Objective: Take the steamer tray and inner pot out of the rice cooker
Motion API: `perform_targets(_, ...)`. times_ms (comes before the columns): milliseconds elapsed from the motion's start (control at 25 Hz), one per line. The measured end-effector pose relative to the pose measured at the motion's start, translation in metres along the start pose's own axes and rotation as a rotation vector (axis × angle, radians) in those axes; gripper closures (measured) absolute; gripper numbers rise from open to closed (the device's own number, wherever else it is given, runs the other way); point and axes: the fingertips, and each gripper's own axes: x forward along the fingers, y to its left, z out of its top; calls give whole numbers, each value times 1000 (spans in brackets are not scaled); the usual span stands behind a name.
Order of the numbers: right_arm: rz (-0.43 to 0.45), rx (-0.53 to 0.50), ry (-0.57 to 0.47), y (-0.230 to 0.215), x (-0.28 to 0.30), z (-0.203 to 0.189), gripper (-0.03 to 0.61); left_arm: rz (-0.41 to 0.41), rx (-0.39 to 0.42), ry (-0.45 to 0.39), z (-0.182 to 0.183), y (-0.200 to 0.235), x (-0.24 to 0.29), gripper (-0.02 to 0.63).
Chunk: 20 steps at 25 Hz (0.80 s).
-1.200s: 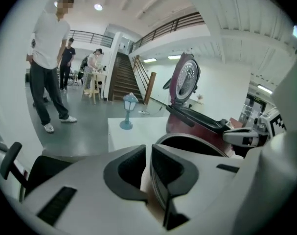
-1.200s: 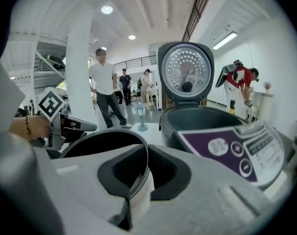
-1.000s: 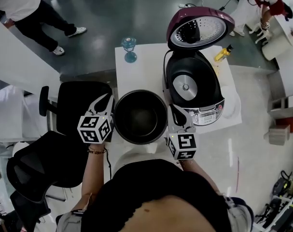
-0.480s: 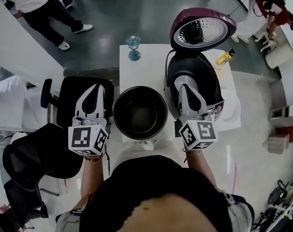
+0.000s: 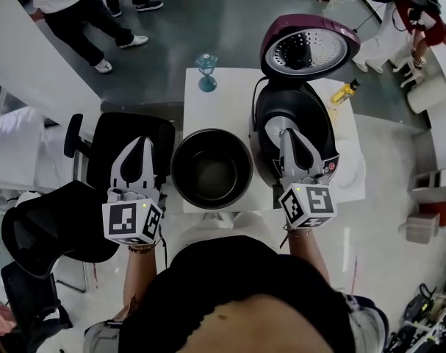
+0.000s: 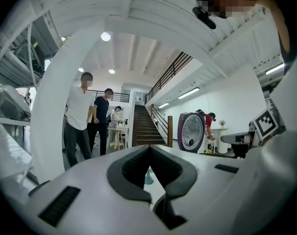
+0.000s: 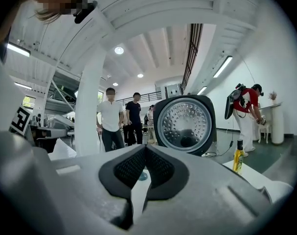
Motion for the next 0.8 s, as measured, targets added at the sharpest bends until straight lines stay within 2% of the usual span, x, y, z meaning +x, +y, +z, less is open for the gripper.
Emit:
perform_targets(240,4,-4,-1,-3,-8,2,574,0,-19,28,-9,-7,-6,611)
perform_targets(480,12,9,18,-6,-12,-5,574,-19,-54,93,-29,-14,-4,611)
perform_targets(800,17,-11,17,-9,-10,-1,574,12,-21,67,-18,-12,-3,611)
